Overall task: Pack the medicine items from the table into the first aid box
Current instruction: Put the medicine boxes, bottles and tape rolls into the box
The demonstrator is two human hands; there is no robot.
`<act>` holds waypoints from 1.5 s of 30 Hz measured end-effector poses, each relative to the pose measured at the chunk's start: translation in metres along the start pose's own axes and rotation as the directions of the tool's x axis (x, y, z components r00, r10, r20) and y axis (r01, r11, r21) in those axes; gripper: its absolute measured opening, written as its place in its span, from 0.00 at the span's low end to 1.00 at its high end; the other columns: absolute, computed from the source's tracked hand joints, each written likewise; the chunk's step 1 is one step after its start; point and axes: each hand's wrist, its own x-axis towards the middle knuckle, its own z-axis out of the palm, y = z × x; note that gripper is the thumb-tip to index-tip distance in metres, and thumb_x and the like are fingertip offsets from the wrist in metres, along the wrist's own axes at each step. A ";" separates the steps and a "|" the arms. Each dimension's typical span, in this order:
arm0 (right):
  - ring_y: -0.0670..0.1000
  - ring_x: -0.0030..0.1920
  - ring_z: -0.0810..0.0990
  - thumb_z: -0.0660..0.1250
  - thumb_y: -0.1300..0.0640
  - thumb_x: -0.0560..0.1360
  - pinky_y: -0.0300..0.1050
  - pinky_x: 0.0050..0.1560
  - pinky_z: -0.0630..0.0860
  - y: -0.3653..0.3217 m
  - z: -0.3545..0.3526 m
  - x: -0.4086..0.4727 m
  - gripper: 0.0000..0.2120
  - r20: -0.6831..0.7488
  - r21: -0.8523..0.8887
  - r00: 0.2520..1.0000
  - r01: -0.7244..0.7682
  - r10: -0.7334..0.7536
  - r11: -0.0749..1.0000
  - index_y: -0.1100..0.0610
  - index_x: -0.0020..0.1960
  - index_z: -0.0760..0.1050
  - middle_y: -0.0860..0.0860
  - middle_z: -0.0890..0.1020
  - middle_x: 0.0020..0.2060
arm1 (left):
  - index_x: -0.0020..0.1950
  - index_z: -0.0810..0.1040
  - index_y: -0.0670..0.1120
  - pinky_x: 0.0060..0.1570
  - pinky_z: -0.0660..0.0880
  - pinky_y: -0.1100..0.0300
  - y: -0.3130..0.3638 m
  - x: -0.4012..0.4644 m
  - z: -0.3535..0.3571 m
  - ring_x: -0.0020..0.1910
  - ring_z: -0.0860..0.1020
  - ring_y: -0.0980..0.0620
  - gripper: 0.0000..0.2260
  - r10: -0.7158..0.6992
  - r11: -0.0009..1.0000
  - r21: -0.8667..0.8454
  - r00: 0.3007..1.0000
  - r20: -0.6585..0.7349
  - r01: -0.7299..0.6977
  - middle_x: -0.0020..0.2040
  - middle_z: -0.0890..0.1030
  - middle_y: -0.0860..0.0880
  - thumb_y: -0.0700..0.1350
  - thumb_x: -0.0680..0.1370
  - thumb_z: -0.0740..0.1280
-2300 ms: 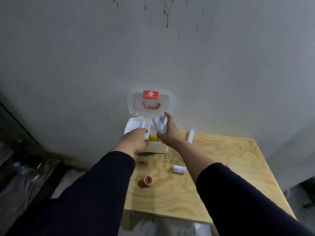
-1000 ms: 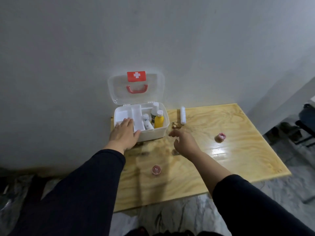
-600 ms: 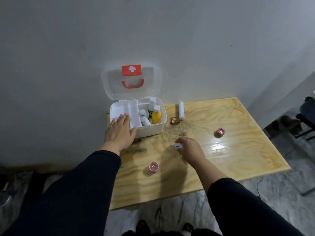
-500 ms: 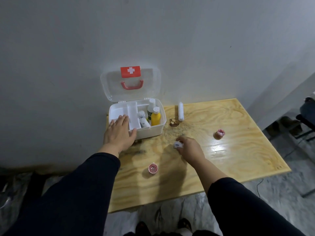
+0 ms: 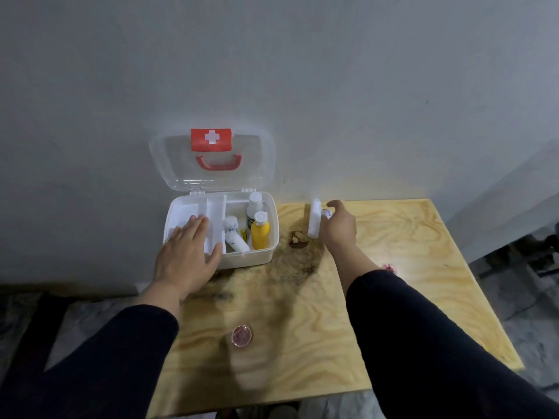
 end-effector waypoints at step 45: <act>0.58 0.53 0.79 0.70 0.54 0.69 0.51 0.54 0.78 -0.161 0.058 -0.116 0.22 0.204 -0.127 0.931 0.332 -0.303 0.935 0.56 0.61 0.73 0.57 0.78 0.56 | 0.79 0.42 0.42 0.77 0.52 0.50 -0.040 -0.009 -0.031 0.79 0.47 0.49 0.44 -0.093 0.946 -0.294 0.983 0.158 0.136 0.81 0.43 0.47 0.63 0.76 0.62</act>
